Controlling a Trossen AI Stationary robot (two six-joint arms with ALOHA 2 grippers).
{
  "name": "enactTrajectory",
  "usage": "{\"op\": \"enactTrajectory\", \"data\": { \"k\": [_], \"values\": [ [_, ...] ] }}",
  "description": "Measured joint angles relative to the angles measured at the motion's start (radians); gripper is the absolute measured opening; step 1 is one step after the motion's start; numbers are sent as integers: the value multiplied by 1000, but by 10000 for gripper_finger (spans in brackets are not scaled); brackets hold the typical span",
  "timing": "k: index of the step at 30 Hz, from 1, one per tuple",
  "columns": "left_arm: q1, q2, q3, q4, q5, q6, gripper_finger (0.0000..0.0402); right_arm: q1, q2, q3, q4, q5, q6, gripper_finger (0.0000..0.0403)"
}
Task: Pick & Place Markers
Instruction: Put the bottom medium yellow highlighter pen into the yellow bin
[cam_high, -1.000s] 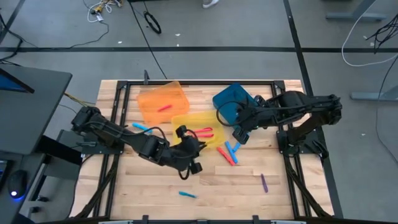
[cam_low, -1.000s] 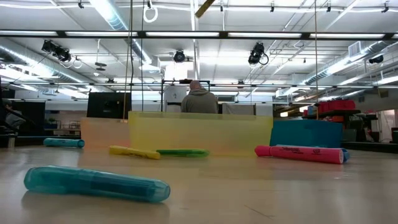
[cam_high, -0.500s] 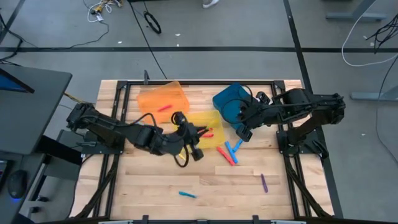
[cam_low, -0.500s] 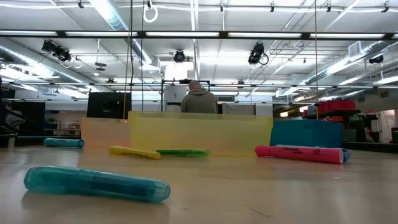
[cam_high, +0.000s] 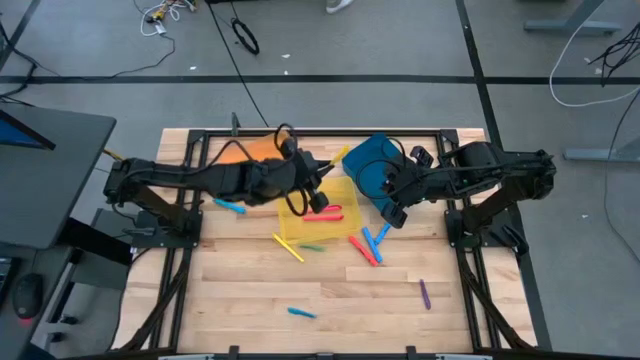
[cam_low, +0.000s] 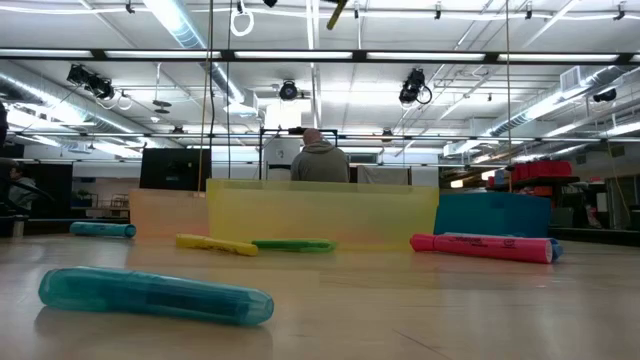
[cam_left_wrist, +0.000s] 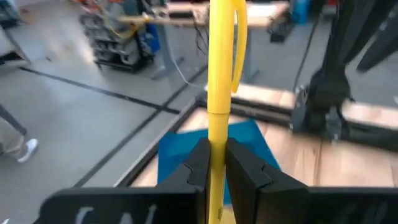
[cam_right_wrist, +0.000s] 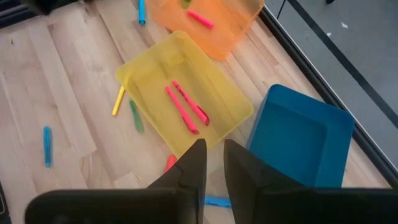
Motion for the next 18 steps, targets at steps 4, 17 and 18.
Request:
{"op": "enactTrajectory", "data": {
  "k": [4, 17, 18],
  "values": [
    [89, -1, 0, -117, 160, 24, 34, 0, 0, 0, 3, 0, -13, 56],
    [236, 81, 176, -523, 419, 66, 32, -4, 0, 0, 38, -1, -48, 56],
    [236, 101, 205, -579, 421, 71, 32, -6, 0, 0, 40, 0, -48, 56]
  ]
}}
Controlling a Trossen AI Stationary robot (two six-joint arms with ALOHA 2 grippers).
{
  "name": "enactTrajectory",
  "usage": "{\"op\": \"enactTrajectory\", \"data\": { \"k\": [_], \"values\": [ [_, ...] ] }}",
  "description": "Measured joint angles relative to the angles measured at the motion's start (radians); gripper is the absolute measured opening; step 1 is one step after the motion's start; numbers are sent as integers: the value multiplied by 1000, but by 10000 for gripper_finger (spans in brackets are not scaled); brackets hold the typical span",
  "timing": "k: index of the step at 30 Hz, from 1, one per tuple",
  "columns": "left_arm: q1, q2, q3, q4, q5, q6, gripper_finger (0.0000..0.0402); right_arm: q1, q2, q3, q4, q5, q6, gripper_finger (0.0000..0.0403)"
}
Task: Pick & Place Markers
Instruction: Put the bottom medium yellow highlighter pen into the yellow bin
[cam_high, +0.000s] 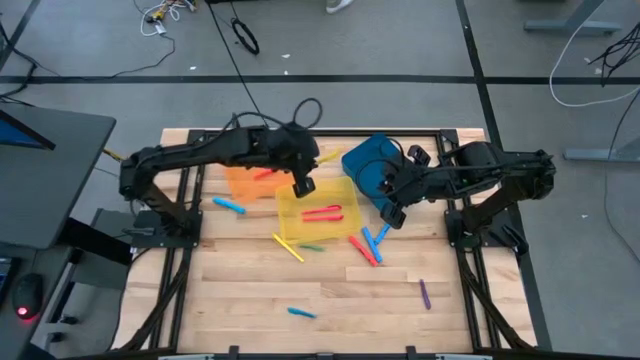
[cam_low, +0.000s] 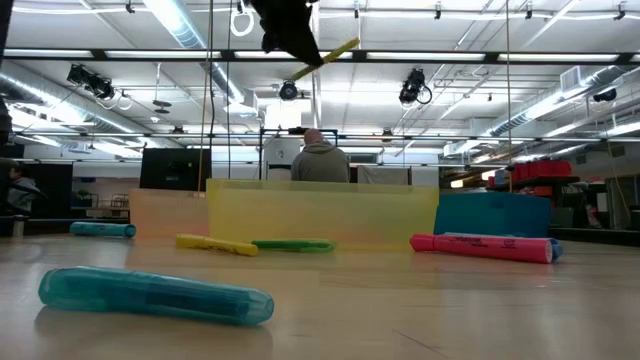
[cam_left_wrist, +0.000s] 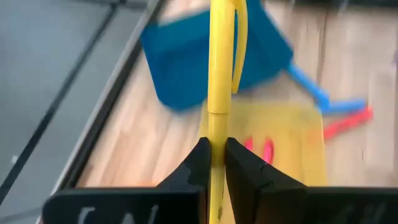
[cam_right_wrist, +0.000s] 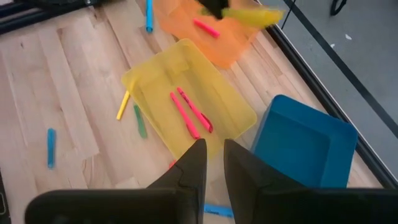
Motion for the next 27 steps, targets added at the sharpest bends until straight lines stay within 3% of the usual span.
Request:
{"op": "enactTrajectory", "data": {
  "k": [8, 27],
  "values": [
    [-18, 201, 149, -349, -4, 124, 32, -19, 0, 0, 7, 0, 0, 56],
    [-22, 408, 142, -275, 129, 294, 32, -23, 1, 0, 18, -2, 24, 56]
  ]
}}
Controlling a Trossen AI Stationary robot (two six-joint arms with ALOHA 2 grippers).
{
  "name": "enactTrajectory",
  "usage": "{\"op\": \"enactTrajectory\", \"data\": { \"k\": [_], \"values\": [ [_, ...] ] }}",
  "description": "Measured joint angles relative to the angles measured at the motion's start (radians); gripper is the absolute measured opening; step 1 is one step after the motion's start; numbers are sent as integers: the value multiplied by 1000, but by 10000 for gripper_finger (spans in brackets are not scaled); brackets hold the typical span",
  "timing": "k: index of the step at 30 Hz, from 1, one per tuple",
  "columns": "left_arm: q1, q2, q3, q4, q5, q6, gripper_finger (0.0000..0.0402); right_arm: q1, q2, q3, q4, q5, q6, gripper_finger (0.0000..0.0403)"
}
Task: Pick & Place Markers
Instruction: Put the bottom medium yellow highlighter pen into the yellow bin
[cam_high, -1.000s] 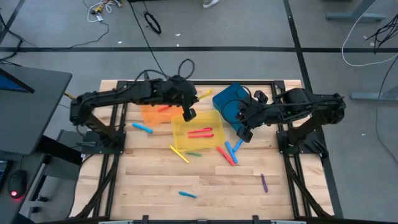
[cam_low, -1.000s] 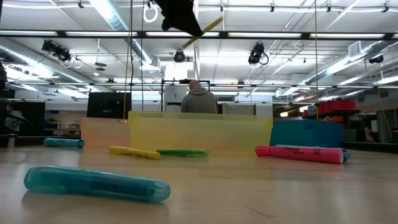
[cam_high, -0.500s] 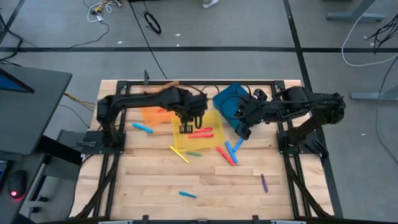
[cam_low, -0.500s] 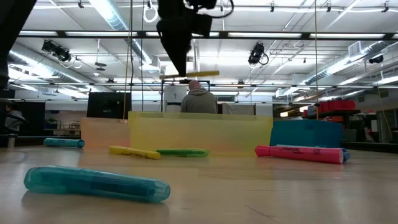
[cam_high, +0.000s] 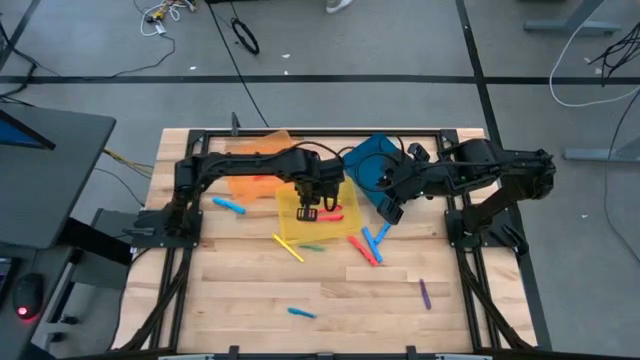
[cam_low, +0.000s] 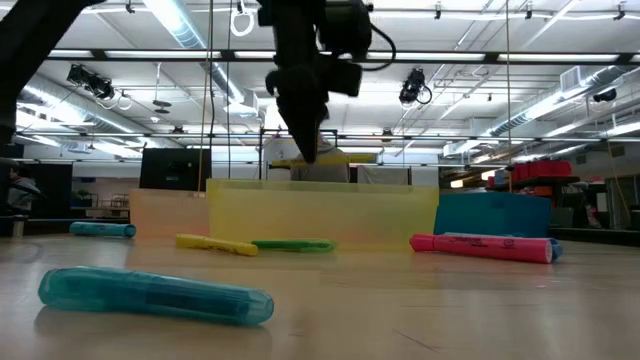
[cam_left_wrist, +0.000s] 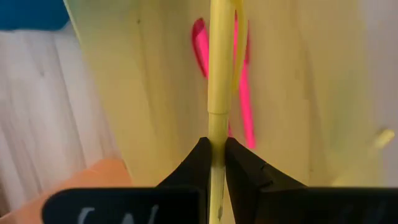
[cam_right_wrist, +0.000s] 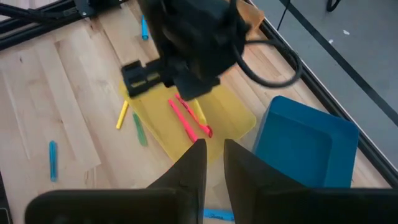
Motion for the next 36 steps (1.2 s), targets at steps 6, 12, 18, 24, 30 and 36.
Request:
{"op": "enactTrajectory", "data": {
  "k": [6, 12, 18, 24, 30, 36],
  "values": [
    [0, 68, -1, 63, 37, -21, 32, 0, 0, 0, 4, -1, 0, 56],
    [3, 122, 0, 105, 62, -42, 32, 0, 0, 0, 4, -1, 0, 56],
    [4, 186, -1, 62, 72, -111, 32, 0, 0, 0, 4, -2, 0, 56],
    [2, 205, 0, 80, 74, -132, 38, 0, 0, 0, 3, -2, -4, 56],
    [3, 208, 0, 73, 74, -157, 60, 0, 0, 0, 3, -2, -9, 56],
    [3, 208, 0, 69, 90, -162, 83, 0, 0, 0, 3, -2, -12, 56]
  ]
}}
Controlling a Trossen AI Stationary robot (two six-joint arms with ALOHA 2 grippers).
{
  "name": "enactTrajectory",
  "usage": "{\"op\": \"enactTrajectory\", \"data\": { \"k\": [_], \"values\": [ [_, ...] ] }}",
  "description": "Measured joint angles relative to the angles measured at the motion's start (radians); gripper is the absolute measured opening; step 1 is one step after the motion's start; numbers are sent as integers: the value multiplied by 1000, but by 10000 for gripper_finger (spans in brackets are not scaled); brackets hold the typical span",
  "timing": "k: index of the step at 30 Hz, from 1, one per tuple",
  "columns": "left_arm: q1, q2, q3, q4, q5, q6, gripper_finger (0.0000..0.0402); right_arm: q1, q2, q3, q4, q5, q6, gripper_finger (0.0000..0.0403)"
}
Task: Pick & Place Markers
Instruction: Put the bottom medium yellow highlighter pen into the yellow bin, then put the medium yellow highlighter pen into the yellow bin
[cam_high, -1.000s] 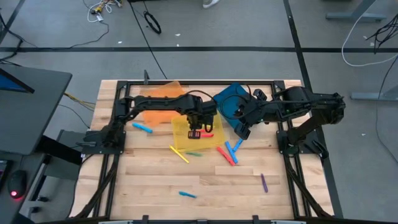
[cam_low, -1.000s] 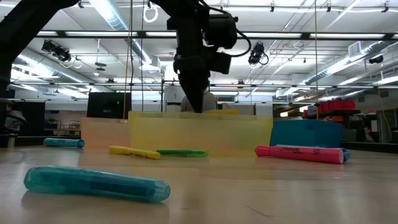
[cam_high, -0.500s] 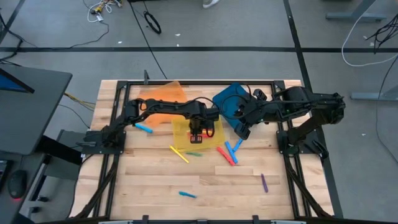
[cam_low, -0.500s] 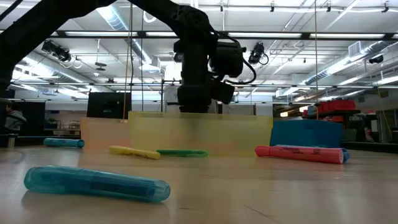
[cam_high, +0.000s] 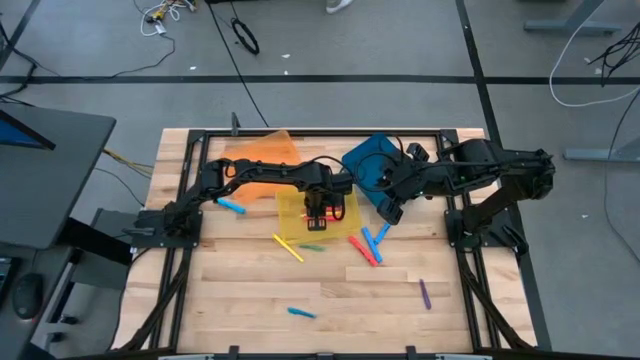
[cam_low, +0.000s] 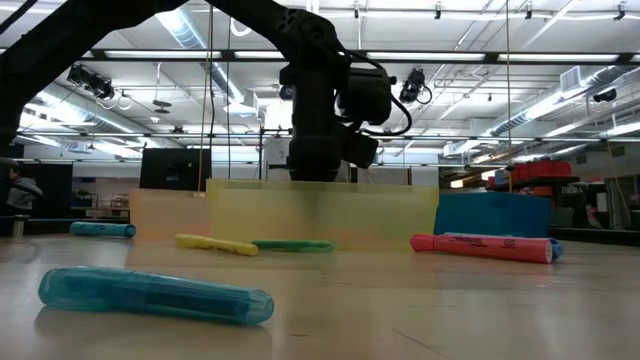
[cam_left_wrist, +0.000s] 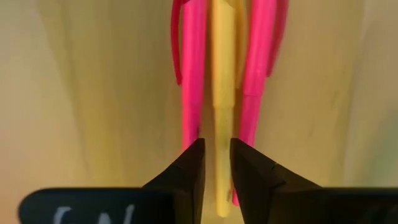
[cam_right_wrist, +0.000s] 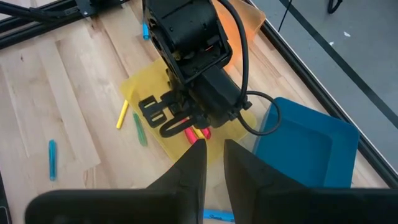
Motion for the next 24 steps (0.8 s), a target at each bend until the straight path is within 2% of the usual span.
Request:
{"op": "enactTrajectory", "data": {
  "k": [6, 11, 18, 24],
  "values": [
    [0, -2, 0, -49, 20, -23, 112, 0, 0, 0, 0, 0, 0, 56],
    [0, -51, 0, -108, -2, -23, 115, 0, 0, 0, 0, 1, -1, 56],
    [0, -231, 0, -118, -47, -63, 94, 0, 0, 0, -1, 3, -3, 56],
    [0, -389, 0, -136, -101, -187, 82, 0, 0, 0, -2, 3, 0, 56]
  ]
}}
